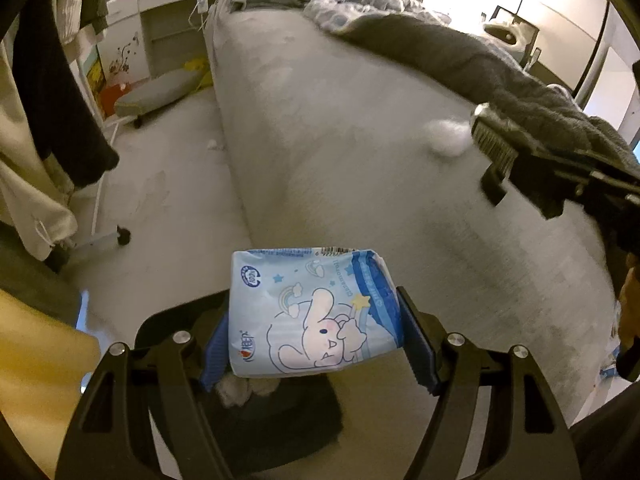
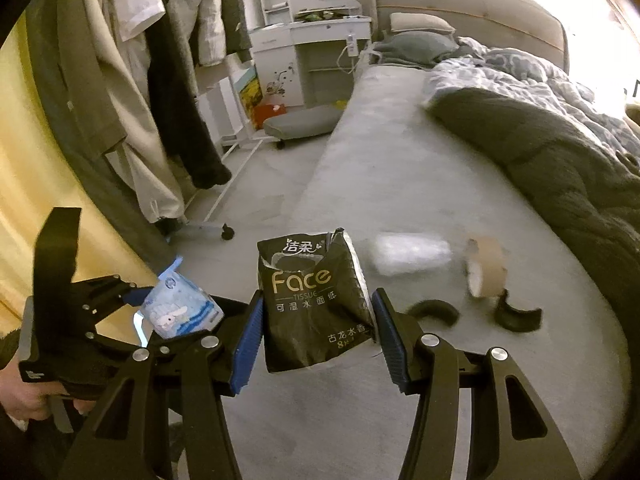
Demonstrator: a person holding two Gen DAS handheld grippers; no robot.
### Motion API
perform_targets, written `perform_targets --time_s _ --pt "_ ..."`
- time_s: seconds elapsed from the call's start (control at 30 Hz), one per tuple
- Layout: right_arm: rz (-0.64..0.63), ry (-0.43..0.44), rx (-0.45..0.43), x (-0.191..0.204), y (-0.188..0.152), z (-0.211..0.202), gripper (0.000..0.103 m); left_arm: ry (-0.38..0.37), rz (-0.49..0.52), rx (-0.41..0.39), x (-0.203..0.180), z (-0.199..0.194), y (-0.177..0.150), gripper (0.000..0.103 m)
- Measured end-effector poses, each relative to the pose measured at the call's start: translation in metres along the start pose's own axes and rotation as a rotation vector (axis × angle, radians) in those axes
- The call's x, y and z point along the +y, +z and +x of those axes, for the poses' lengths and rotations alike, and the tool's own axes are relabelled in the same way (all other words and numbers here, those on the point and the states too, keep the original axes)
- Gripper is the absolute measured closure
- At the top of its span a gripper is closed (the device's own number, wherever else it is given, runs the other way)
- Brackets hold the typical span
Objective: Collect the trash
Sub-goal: 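Lift and carry the diaper pack and tissue pack over the black bin, then open the left tool then the right tool to drop both into the bin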
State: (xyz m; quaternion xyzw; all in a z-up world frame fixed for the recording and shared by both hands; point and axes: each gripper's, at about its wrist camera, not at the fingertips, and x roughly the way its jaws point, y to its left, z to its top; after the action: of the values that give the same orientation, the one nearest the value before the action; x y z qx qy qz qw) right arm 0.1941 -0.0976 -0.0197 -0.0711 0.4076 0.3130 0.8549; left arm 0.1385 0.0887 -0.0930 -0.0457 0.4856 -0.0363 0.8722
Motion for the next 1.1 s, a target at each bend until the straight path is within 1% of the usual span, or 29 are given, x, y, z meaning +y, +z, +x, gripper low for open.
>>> perform_targets --time_s 0.2,0.4,0.5,0.83,0.97,1.0,1.1 --pt "-0.028 0.034 0.015 0.021 0.007 0.012 0.049 0.014 -0.038 0.082 0.024 0.012 -0.013 0.028" --pt "-0.067 0.072 0.045 0.045 0.009 0.027 0.049 0.017 -0.105 0.151 0.055 0.019 -0.025 0.028" --pt "-0.082 0.088 0.065 0.054 0.008 0.036 0.049 0.018 -0.124 0.174 0.064 0.021 -0.030 0.028" --pt "-0.141 0.128 0.125 0.089 0.009 0.067 0.049 0.013 -0.194 0.311 0.099 0.034 -0.055 0.027" --pt "-0.167 0.140 0.147 0.104 0.007 0.080 0.049 -0.001 -0.218 0.339 0.111 0.036 -0.061 0.024" --pt "-0.173 0.142 0.154 0.107 0.007 0.084 0.049 -0.003 -0.222 0.341 0.113 0.035 -0.062 0.023" --pt "-0.181 0.145 0.174 0.113 0.006 0.095 0.049 -0.006 -0.233 0.332 0.119 0.030 -0.063 0.017"
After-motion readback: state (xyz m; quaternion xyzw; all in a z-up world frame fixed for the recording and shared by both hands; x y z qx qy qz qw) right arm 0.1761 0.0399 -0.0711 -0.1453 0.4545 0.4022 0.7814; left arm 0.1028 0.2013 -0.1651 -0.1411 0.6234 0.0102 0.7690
